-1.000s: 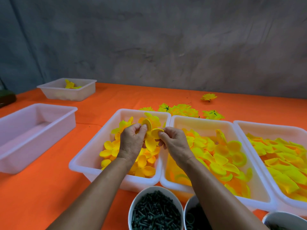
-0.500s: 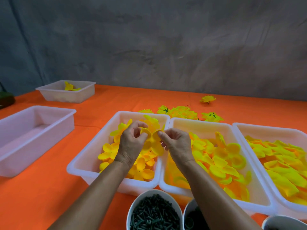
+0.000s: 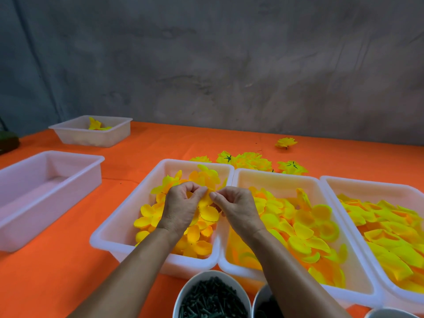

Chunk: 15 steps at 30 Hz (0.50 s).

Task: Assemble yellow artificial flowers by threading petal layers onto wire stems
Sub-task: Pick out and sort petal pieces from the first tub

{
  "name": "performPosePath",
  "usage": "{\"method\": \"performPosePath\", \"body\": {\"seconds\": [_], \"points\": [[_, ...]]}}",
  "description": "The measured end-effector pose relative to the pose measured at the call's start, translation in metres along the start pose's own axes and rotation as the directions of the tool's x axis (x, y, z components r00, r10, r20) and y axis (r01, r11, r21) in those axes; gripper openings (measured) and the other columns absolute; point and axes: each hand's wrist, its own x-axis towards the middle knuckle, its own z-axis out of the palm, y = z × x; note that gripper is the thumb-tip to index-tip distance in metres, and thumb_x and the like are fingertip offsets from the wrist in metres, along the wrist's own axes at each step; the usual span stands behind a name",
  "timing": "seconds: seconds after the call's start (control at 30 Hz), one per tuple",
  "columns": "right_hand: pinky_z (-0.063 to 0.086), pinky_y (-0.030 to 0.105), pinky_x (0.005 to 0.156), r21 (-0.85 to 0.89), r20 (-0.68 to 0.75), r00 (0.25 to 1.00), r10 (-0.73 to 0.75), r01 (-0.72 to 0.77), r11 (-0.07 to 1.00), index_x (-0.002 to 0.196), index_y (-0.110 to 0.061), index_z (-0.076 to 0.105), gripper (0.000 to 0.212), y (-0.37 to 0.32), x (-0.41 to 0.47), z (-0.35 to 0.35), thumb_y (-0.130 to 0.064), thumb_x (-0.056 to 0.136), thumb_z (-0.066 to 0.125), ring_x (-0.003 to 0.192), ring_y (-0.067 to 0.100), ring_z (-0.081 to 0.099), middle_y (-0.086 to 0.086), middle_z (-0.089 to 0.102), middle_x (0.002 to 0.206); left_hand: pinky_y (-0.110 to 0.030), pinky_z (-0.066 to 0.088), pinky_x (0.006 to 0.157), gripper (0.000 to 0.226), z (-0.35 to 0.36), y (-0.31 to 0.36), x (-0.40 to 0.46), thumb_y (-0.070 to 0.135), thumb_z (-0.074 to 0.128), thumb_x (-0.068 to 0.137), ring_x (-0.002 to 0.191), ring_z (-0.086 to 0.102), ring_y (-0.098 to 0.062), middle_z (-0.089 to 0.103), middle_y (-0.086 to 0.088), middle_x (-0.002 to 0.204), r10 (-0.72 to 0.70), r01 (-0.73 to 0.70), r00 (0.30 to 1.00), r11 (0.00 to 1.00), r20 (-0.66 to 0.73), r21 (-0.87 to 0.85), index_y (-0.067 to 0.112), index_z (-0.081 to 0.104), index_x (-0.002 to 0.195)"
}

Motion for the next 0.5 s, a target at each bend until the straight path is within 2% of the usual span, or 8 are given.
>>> {"method": "performPosePath", "body": {"seconds": [0.07,0.17,0.23,0.33,0.37,0.43,0.5], "points": [[0.037,0.012,0.048,-0.009,0.020,1.000,0.005,-0.004,1.000,0.068,-0.010,0.064,0.020,0.0002,0.0002,-0.0013,-0.006,0.088,0.063,0.043,-0.002,0.048,-0.006,0.056,0.053,-0.035,0.042,0.069,0.020,0.0014,0.0013,-0.0011,0.015,0.063,0.088,0.071,0.047,-0.018,0.056,-0.008,0.071,-0.032,0.033,0.999,0.999,0.038,-0.025,0.000,0.064,0.076],[0.038,0.016,0.048,0.065,0.056,0.998,0.020,-0.024,0.998,0.071,-0.004,0.063,0.019,-0.0011,-0.0006,-0.0040,-0.004,0.090,0.060,0.044,0.002,0.046,-0.003,0.053,0.052,-0.036,0.041,0.070,0.022,0.0018,0.0026,-0.0017,0.013,0.060,0.090,0.073,0.048,-0.021,0.055,-0.013,0.075,-0.120,0.136,0.988,0.977,0.101,-0.163,-0.008,0.062,0.082],[0.040,0.018,0.049,0.143,0.087,0.996,0.023,-0.036,0.989,0.074,0.001,0.063,0.017,-0.0027,-0.0015,-0.0050,-0.003,0.090,0.059,0.044,0.004,0.048,0.001,0.054,0.053,-0.033,0.046,0.065,0.018,-0.0009,0.0056,-0.0013,0.012,0.059,0.089,0.070,0.055,-0.022,0.060,-0.013,0.073,-0.196,0.236,0.967,0.931,0.165,-0.280,-0.003,0.063,0.081],[0.043,0.018,0.050,0.212,0.115,0.993,0.012,-0.036,0.977,0.073,-0.003,0.063,0.019,-0.0047,-0.0023,-0.0040,-0.005,0.090,0.059,0.047,0.007,0.052,0.002,0.058,0.054,-0.033,0.052,0.065,0.014,-0.0047,0.0085,-0.0007,0.012,0.058,0.088,0.066,0.062,-0.025,0.065,-0.015,0.075,-0.268,0.351,0.932,0.838,0.245,-0.418,0.000,0.064,0.083],[0.044,0.019,0.050,0.211,0.100,0.995,0.008,-0.029,0.977,0.073,-0.002,0.064,0.018,-0.0047,-0.0021,-0.0029,-0.006,0.091,0.059,0.048,0.009,0.052,0.004,0.058,0.056,-0.034,0.052,0.066,0.013,-0.0036,0.0086,-0.0009,0.012,0.059,0.088,0.067,0.062,-0.024,0.065,-0.015,0.075,-0.271,0.342,0.937,0.838,0.220,-0.426,0.001,0.064,0.082],[0.044,0.022,0.051,0.176,0.056,0.998,0.003,-0.013,0.984,0.076,0.000,0.066,0.018,-0.0035,-0.0012,-0.0001,-0.009,0.091,0.060,0.051,0.013,0.052,0.012,0.059,0.061,-0.032,0.049,0.071,0.013,-0.0004,0.0070,-0.0005,0.011,0.062,0.087,0.072,0.058,-0.020,0.064,-0.011,0.075,-0.213,0.228,0.974,0.916,0.082,-0.330,0.005,0.063,0.076],[0.044,0.025,0.051,0.110,0.024,1.000,-0.009,0.006,0.994,0.072,-0.005,0.067,0.020,-0.0018,-0.0015,0.0025,-0.016,0.089,0.063,0.051,0.015,0.052,0.012,0.058,0.060,-0.019,0.045,0.069,0.016,0.0014,0.0057,-0.0003,0.012,0.065,0.086,0.071,0.053,-0.012,0.061,-0.003,0.072,-0.102,0.089,0.994,0.973,-0.049,-0.215,0.010,0.062,0.071]]}}
